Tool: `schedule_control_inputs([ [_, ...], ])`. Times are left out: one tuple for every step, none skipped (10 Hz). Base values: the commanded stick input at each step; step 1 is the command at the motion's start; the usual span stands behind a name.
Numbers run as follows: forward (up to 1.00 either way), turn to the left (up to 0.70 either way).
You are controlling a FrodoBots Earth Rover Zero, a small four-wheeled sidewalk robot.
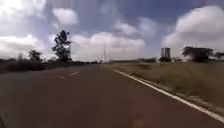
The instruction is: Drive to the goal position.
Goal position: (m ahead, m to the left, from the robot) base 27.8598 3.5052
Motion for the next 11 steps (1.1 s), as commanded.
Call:
schedule_control_inputs([
  [1.00,0.00],
  [1.00,0.00],
  [1.00,0.00],
  [1.00,0.00],
  [1.00,0.00],
  [1.00,0.00],
  [1.00,0.00],
  [1.00,0.00],
  [1.00,0.00],
  [1.00,0.00],
  [1.00,0.00],
])
